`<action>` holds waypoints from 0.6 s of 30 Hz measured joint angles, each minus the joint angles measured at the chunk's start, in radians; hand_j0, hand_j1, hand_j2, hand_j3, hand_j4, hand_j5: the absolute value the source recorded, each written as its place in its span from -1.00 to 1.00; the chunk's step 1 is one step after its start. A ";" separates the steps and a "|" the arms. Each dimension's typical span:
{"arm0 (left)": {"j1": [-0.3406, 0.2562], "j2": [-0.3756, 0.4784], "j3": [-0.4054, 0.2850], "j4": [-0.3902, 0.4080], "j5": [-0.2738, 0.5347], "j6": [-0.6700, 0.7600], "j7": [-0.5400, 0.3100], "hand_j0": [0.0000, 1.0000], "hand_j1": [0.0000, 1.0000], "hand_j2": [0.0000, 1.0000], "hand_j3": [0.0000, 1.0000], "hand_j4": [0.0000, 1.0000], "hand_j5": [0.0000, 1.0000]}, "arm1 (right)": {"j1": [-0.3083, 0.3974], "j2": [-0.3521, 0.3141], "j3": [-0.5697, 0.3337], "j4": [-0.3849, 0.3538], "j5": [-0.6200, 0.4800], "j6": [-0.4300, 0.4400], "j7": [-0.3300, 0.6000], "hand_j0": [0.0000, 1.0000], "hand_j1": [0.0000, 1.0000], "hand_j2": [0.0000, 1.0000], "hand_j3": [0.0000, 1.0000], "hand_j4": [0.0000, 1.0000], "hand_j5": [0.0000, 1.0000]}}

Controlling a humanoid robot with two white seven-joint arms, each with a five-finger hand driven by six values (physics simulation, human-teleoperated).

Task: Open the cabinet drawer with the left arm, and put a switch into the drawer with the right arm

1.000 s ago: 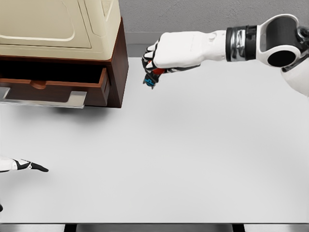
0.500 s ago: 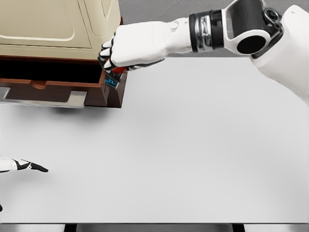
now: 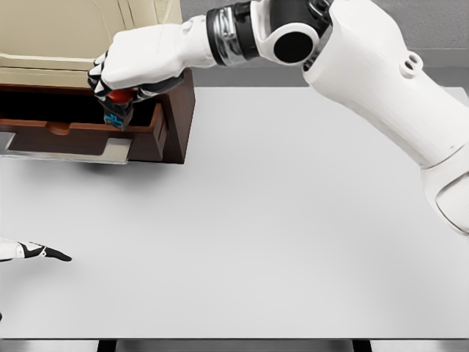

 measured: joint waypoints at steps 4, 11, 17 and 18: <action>0.000 0.000 -0.001 0.001 -0.001 0.000 0.000 1.00 1.00 1.00 1.00 1.00 1.00 | -0.015 0.045 0.007 0.077 0.005 0.001 0.000 -0.38 -0.38 -0.38 -0.38 -0.38 -0.38; 0.000 0.001 -0.002 0.000 -0.017 0.000 0.000 1.00 1.00 1.00 1.00 1.00 1.00 | -0.025 0.096 0.009 0.158 0.014 0.000 -0.001 -0.38 -0.38 -0.38 -0.38 -0.38 -0.38; 0.000 0.000 -0.002 0.000 -0.020 0.000 0.000 1.00 1.00 1.00 1.00 1.00 1.00 | -0.055 0.148 0.009 0.223 0.029 0.001 -0.001 -0.38 -0.38 -0.38 -0.38 -0.38 -0.38; 0.000 0.000 -0.002 0.000 -0.020 0.000 0.000 1.00 1.00 1.00 1.00 1.00 1.00 | -0.061 0.151 0.008 0.238 0.030 0.001 -0.001 -0.38 -0.38 -0.38 -0.38 -0.38 -0.38</action>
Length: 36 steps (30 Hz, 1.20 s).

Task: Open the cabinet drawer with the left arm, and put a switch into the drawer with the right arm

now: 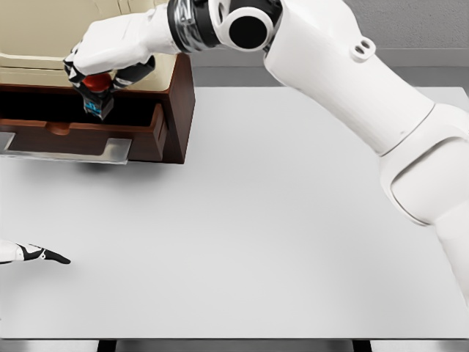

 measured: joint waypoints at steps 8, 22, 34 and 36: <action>0.000 -0.001 -0.002 0.000 -0.001 0.000 -0.001 1.00 1.00 1.00 1.00 1.00 1.00 | -0.015 0.013 -0.007 0.101 -0.042 -0.010 0.001 -0.38 -0.38 -0.38 -0.38 -0.38 -0.38; 0.000 -0.001 -0.003 0.001 -0.002 0.000 -0.003 1.00 1.00 1.00 1.00 1.00 1.00 | -0.015 0.016 -0.008 0.111 -0.086 -0.001 0.017 1.00 1.00 1.00 1.00 1.00 1.00; 0.000 -0.002 -0.006 0.001 -0.019 0.000 -0.003 1.00 1.00 1.00 1.00 1.00 1.00 | -0.009 0.020 -0.040 0.103 -0.031 -0.016 0.003 1.00 1.00 1.00 1.00 1.00 1.00; 0.000 -0.003 -0.006 0.000 -0.019 0.001 -0.004 1.00 1.00 1.00 1.00 1.00 1.00 | 0.008 0.014 -0.059 0.090 -0.037 -0.007 0.000 1.00 1.00 1.00 1.00 1.00 1.00</action>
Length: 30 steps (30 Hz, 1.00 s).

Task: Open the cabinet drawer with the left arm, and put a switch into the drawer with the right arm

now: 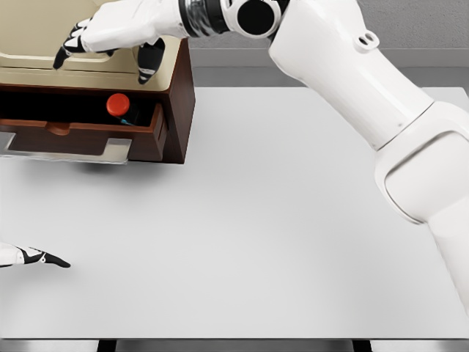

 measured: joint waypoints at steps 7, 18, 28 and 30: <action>-0.013 -0.009 0.003 -0.021 0.025 0.001 -0.001 1.00 1.00 1.00 1.00 1.00 1.00 | 0.172 -0.385 0.014 -0.325 0.060 -0.042 -0.041 1.00 1.00 1.00 1.00 1.00 1.00; -0.022 -0.024 0.027 -0.056 0.056 -0.001 0.001 1.00 1.00 1.00 1.00 1.00 1.00 | 0.443 -0.820 -0.117 -0.527 0.156 0.006 -0.001 1.00 1.00 1.00 1.00 1.00 1.00; -0.033 -0.061 0.037 -0.088 0.131 -0.001 -0.001 1.00 1.00 1.00 1.00 1.00 1.00 | 0.462 -0.850 -0.134 -0.526 0.156 0.008 0.000 1.00 1.00 1.00 1.00 1.00 1.00; -0.034 -0.070 0.037 -0.089 0.142 -0.001 -0.002 1.00 1.00 1.00 1.00 1.00 1.00 | 0.463 -0.852 -0.135 -0.526 0.156 0.008 0.000 1.00 1.00 1.00 1.00 1.00 1.00</action>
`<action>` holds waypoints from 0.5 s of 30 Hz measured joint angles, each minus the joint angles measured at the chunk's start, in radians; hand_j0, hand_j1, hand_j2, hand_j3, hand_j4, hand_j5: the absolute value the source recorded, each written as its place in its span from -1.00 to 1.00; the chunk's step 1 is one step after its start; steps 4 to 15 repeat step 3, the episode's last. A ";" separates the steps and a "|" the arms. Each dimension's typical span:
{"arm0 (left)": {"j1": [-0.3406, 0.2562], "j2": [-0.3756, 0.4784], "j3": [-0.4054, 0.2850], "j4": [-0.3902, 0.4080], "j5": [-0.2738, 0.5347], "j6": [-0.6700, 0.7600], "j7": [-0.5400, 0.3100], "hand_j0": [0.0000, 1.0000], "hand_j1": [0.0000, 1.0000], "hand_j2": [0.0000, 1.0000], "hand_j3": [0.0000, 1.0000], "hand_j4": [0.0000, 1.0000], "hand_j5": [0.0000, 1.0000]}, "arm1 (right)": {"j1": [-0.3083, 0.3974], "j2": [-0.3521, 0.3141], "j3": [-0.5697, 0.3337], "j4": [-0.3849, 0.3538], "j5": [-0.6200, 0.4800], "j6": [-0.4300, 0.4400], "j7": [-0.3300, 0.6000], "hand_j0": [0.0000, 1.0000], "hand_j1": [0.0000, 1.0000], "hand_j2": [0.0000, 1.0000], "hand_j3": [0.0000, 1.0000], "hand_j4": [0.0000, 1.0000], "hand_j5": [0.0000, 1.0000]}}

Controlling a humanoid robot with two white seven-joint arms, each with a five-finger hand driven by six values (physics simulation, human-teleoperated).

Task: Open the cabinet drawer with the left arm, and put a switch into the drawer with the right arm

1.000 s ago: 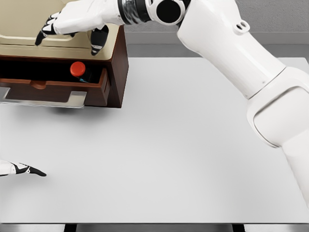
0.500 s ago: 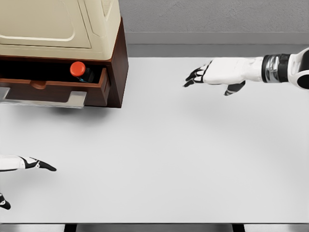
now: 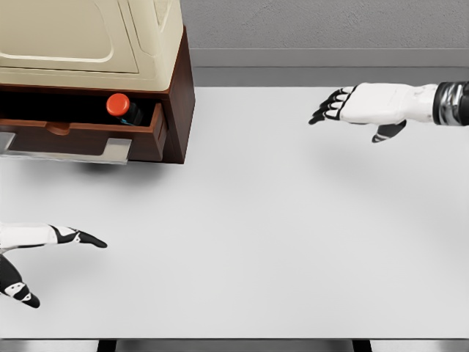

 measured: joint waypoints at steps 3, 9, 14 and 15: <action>0.000 -0.007 0.000 -0.001 0.008 0.000 0.000 1.00 1.00 1.00 1.00 1.00 1.00 | 0.002 0.000 0.000 0.000 0.000 0.000 0.000 1.00 1.00 1.00 1.00 1.00 1.00; 0.000 -0.007 0.000 -0.001 0.008 0.000 0.000 1.00 1.00 1.00 1.00 1.00 1.00 | 0.002 0.000 0.000 0.000 0.000 0.000 0.000 1.00 1.00 1.00 1.00 1.00 1.00; 0.000 -0.007 0.000 -0.001 0.008 0.000 0.000 1.00 1.00 1.00 1.00 1.00 1.00 | 0.002 0.000 0.000 0.000 0.000 0.000 0.000 1.00 1.00 1.00 1.00 1.00 1.00; 0.000 -0.007 0.000 -0.001 0.008 0.000 0.000 1.00 1.00 1.00 1.00 1.00 1.00 | 0.002 0.000 0.000 0.000 0.000 0.000 0.000 1.00 1.00 1.00 1.00 1.00 1.00</action>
